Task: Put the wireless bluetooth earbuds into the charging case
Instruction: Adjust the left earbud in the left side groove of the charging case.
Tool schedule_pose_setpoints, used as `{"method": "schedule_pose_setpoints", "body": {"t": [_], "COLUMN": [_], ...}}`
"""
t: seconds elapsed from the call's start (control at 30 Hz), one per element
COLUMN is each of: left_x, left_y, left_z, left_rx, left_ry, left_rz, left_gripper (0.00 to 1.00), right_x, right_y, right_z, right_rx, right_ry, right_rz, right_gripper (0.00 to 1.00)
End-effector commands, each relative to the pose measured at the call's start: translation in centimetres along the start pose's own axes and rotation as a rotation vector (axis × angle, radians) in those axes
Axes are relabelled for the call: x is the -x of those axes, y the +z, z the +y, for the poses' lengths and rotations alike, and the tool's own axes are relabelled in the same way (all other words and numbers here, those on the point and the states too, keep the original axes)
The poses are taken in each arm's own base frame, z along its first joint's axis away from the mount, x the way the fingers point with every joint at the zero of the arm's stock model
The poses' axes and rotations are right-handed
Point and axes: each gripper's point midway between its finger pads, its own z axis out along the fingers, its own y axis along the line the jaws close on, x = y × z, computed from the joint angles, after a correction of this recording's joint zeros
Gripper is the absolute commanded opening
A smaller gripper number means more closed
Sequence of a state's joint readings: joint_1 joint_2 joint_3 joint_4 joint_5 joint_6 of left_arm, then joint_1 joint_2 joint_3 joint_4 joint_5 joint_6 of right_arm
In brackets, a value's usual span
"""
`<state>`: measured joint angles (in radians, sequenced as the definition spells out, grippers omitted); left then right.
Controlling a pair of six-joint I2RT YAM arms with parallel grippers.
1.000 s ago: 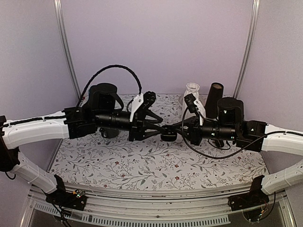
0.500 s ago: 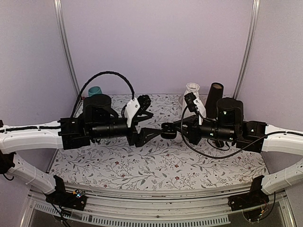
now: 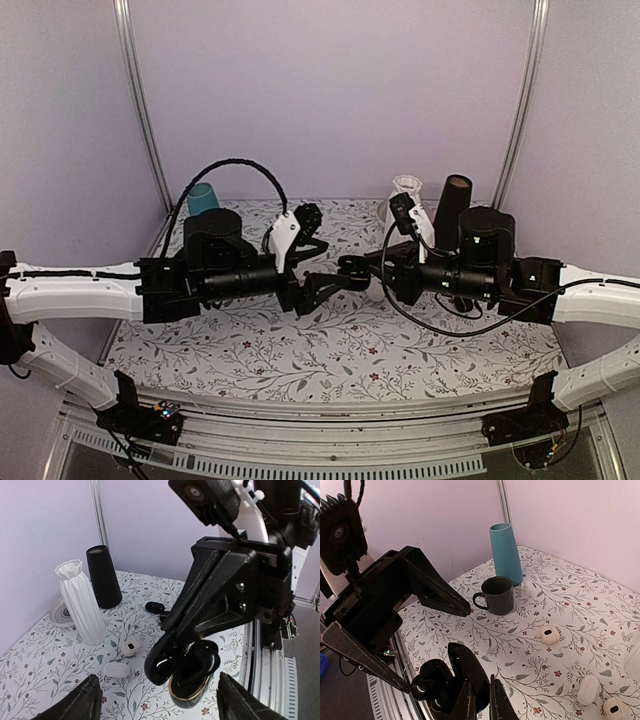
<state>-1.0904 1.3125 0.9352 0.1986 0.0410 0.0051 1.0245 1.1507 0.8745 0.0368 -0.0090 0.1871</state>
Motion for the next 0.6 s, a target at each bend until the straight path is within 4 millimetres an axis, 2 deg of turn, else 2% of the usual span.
{"method": "schedule_pose_setpoints", "body": {"t": [0.0,0.27,0.57], "left_x": [-0.05,-0.24,-0.16], "left_y": [0.75,1.28,1.61], "left_z": [-1.18,-1.31,-1.5], "left_rx": [-0.031,-0.035,-0.049], "left_ry": [-0.022,-0.023,-0.06], "left_rz": [-0.024,-0.017,-0.027], "left_gripper": [0.8,0.79,0.74], "right_x": [1.84,1.81,1.87], "right_y": [0.17,0.28,0.31], "right_z": [0.49,0.77,0.93], "right_rx": [-0.004,0.001,0.0], "right_ry": [0.001,-0.004,-0.01], "right_rz": [-0.059,-0.057,-0.057], "right_gripper": [0.03,0.03,0.03]}}
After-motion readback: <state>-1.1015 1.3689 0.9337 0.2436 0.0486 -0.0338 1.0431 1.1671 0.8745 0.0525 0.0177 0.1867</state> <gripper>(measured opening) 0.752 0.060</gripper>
